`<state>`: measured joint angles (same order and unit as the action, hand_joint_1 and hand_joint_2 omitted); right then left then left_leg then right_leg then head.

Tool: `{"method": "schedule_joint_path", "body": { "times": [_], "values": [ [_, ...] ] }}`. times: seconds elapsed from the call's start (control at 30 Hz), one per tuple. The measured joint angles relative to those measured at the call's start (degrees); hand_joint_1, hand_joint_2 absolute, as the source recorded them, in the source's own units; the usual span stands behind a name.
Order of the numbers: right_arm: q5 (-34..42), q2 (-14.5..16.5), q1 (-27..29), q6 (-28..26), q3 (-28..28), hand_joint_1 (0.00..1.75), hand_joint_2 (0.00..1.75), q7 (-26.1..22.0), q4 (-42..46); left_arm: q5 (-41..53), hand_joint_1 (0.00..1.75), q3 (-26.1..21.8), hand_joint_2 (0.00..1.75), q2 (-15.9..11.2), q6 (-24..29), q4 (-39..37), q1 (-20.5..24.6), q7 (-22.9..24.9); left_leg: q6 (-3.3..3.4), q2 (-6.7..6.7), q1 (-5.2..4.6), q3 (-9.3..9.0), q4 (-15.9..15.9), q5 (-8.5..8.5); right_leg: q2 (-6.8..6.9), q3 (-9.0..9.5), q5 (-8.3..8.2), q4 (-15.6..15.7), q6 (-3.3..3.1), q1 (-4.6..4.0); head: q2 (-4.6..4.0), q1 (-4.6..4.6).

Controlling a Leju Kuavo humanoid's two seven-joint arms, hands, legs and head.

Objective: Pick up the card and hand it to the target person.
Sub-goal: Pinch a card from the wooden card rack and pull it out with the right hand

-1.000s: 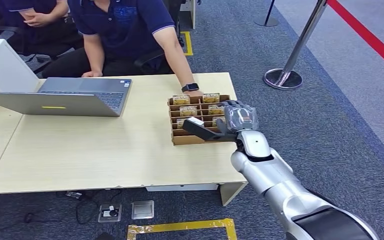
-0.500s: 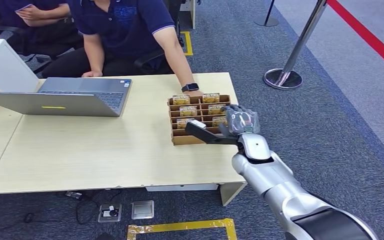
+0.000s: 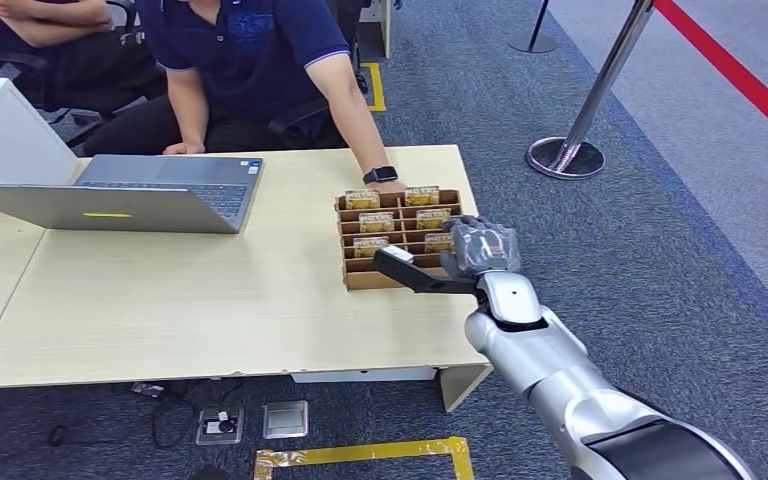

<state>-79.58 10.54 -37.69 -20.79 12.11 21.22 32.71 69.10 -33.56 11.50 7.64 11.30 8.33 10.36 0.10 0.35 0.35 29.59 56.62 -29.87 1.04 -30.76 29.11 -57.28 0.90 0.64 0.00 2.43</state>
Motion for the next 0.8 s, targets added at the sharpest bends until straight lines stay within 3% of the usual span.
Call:
{"method": "schedule_joint_path", "body": {
  "times": [0.8],
  "values": [
    [0.0, 0.0, -0.1, 0.0, 0.0, 1.03, 1.75, 0.0, -0.1, 0.0, 0.0, 0.0, 0.0, 0.0, 0.0, 0.0, 0.0, 0.0, 0.0, 0.0, 0.0, 0.0, 0.0, 0.0, 0.0, 0.0, 0.0, 0.0, 0.0, 0.0, 0.0, 0.0]
  ]
}}
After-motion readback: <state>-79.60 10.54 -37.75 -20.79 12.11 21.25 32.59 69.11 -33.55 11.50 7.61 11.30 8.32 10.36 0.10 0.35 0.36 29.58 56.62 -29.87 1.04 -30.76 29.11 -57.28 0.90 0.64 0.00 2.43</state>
